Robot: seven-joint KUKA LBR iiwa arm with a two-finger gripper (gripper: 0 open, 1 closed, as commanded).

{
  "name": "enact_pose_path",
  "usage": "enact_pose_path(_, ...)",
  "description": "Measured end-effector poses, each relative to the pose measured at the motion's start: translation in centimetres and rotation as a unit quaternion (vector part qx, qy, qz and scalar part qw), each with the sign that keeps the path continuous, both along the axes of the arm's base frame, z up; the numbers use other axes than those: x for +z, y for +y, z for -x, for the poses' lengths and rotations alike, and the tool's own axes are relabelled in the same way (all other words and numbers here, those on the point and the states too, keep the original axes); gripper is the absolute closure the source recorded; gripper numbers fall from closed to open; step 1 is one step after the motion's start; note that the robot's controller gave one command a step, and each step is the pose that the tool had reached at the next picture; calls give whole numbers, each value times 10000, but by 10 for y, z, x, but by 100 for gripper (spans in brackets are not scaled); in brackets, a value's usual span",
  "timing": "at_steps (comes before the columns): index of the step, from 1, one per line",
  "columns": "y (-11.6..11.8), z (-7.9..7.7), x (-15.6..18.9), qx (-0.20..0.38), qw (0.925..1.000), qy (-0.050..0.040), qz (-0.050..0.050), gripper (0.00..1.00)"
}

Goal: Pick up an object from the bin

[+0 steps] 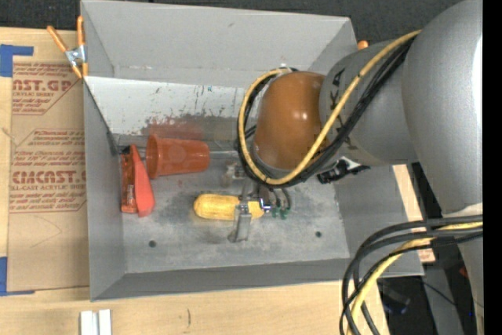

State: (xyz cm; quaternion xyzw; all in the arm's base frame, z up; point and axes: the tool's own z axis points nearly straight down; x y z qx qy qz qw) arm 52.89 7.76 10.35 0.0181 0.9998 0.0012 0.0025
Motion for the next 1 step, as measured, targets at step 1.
enact_pose_path(1,13,3,-11,-402,9992,33,-6,100)
